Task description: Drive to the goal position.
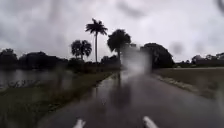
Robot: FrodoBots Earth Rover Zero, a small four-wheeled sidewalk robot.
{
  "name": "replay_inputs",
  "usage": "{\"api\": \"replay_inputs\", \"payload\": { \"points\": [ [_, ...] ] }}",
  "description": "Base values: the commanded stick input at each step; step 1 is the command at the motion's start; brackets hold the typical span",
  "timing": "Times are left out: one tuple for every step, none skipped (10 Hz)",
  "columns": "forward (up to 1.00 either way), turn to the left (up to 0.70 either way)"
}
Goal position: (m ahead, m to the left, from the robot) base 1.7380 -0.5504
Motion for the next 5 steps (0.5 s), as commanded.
{"api": "replay_inputs", "payload": {
  "points": [
    [0.85,0.00],
    [0.85,-0.08],
    [0.85,-0.29],
    [0.85,-0.34],
    [0.85,-0.33]
  ]
}}
